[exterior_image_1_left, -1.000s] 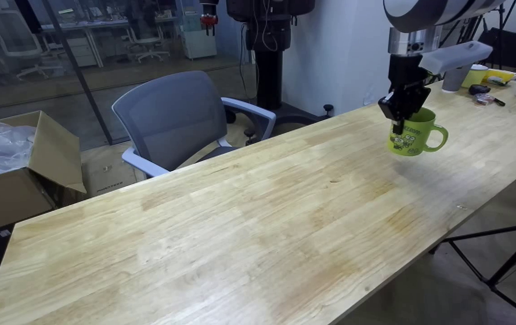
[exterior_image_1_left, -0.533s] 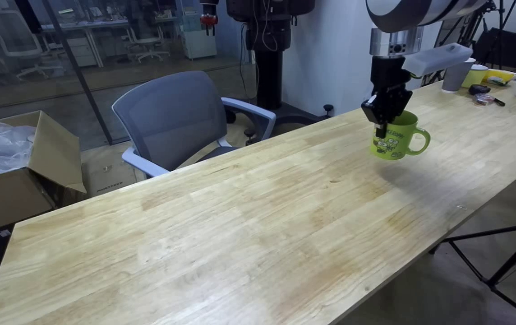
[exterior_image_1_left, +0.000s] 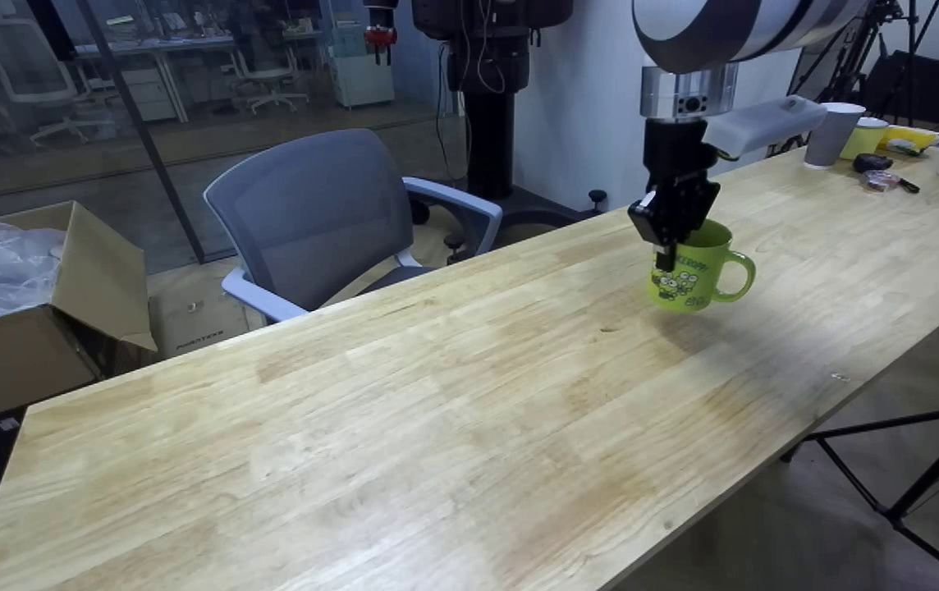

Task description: Pick up the cup and move it to the right twice.

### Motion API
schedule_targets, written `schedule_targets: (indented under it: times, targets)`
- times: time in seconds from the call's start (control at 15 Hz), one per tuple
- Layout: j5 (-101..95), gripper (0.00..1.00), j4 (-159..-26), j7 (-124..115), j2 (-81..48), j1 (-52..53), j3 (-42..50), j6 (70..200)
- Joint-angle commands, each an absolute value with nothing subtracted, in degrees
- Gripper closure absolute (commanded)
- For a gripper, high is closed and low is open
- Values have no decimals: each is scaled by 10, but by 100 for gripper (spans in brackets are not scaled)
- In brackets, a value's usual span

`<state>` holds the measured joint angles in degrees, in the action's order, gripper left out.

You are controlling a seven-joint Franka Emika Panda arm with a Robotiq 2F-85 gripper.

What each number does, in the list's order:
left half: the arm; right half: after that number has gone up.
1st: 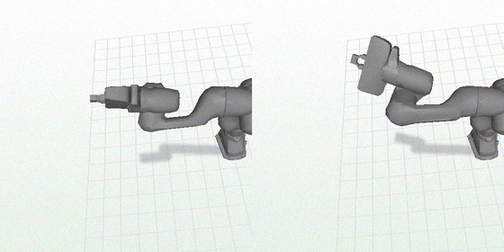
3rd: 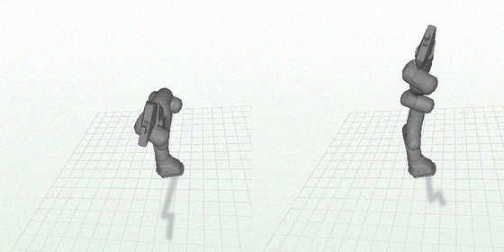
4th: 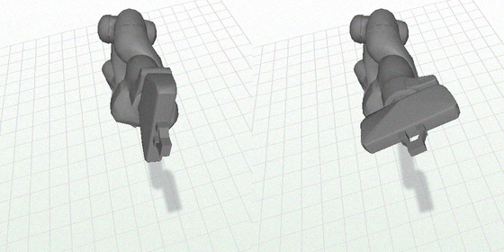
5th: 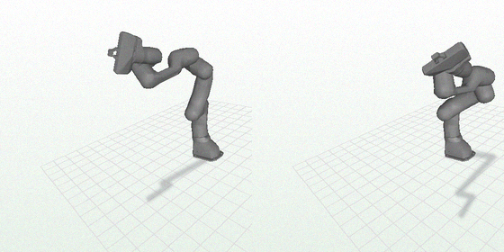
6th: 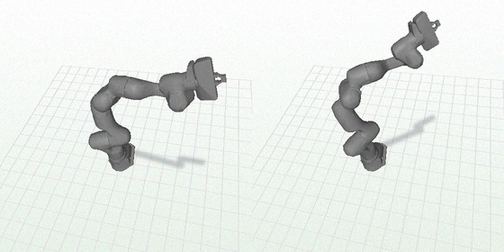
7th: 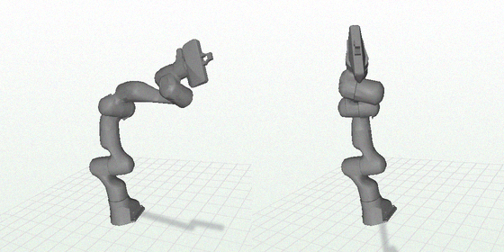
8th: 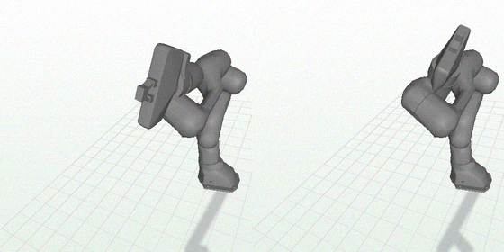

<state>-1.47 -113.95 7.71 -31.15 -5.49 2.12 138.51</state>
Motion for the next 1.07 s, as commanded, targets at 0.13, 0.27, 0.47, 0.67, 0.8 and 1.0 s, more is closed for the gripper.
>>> schedule_targets:
  times: [0.13, 0.27, 0.47, 0.67, 0.8, 1.0]
  targets:
    - [4, 98, -1167, 67, -298, -53, 10, 1411]
    - [13, 98, -1174, 67, -299, -55, 9, 1424]
    - [19, 98, -1184, 65, -302, -54, 11, 1441]
    - [20, 98, -1187, 64, -307, -56, 12, 1447]
    - [21, 98, -1189, 62, -311, -56, 13, 1447]
    - [23, 98, -1189, 61, -318, -55, 14, 1448]
